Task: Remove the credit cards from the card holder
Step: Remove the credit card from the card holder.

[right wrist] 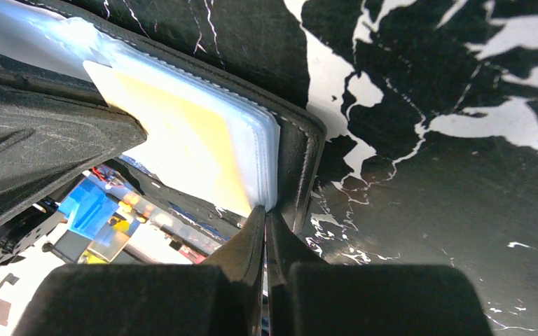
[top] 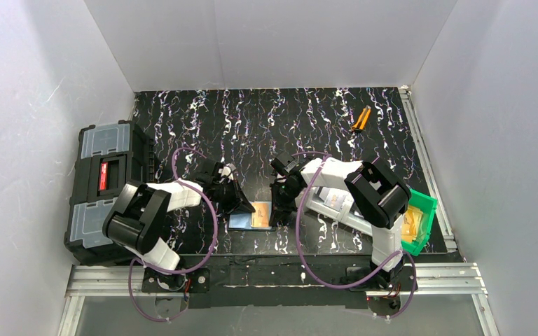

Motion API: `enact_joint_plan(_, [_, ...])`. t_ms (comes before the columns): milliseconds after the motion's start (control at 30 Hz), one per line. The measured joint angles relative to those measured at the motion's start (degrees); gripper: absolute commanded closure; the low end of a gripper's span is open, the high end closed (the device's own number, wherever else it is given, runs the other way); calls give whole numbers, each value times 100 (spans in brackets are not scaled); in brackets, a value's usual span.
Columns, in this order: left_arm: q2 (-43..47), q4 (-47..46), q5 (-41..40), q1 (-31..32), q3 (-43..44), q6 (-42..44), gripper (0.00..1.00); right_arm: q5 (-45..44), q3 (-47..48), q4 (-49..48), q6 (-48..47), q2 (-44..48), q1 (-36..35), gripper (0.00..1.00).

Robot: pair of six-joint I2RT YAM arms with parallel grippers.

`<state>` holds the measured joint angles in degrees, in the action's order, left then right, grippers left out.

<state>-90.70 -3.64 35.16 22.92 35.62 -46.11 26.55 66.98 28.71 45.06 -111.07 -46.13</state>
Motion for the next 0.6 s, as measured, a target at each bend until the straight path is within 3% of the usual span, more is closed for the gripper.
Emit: enact_joint_plan(600, [791, 1419, -850, -293, 61, 398, 100, 9, -13, -37, 7, 0, 0, 95])
